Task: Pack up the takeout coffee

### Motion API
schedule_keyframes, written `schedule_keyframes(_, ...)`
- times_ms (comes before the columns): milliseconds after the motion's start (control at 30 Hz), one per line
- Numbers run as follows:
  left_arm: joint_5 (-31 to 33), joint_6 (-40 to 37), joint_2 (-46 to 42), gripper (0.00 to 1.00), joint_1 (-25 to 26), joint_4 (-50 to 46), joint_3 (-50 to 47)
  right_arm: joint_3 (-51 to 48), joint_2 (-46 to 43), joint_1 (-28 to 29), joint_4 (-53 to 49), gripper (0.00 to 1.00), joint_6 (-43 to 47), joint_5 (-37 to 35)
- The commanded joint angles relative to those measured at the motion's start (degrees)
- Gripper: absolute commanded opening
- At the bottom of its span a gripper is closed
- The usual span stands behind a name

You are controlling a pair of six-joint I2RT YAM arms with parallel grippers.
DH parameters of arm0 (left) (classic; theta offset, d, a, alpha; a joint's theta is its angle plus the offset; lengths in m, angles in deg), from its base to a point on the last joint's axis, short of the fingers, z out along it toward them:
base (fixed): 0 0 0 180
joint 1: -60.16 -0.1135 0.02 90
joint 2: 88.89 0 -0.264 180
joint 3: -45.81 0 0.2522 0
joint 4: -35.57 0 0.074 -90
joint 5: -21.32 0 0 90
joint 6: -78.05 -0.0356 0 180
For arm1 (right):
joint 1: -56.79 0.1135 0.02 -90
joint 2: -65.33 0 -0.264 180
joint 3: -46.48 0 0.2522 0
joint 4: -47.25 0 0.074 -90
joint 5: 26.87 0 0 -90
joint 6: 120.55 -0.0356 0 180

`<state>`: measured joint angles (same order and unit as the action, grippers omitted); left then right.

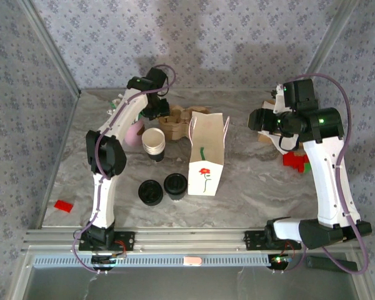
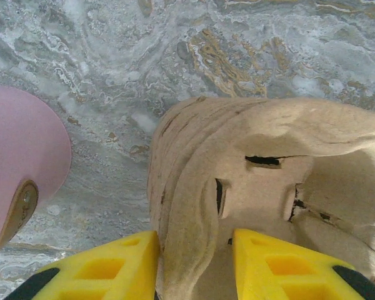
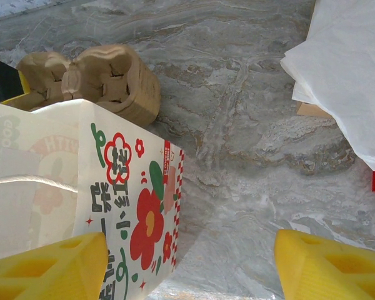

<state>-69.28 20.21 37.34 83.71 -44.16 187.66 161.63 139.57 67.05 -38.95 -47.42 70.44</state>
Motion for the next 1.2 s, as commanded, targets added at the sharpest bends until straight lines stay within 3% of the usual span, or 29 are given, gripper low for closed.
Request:
schedule_keyframes(0,-0.72,0.01,1.28,0.34,-0.35,-0.26,-0.13,-0.07,-0.50,-0.12,-0.05,0.73,0.87,-0.54)
schedule_keyframes(767,-1.15,-0.17,-0.43,0.15,0.61,-3.72,8.19,-0.57,-0.52,-0.23,-0.17,0.73,0.73,-0.42)
schedule_keyframes(1167,-0.45,-0.52,-0.90,0.20,1.05,-4.28,8.11,0.24,-1.05,-0.10,-0.94,0.73,0.65,-0.76)
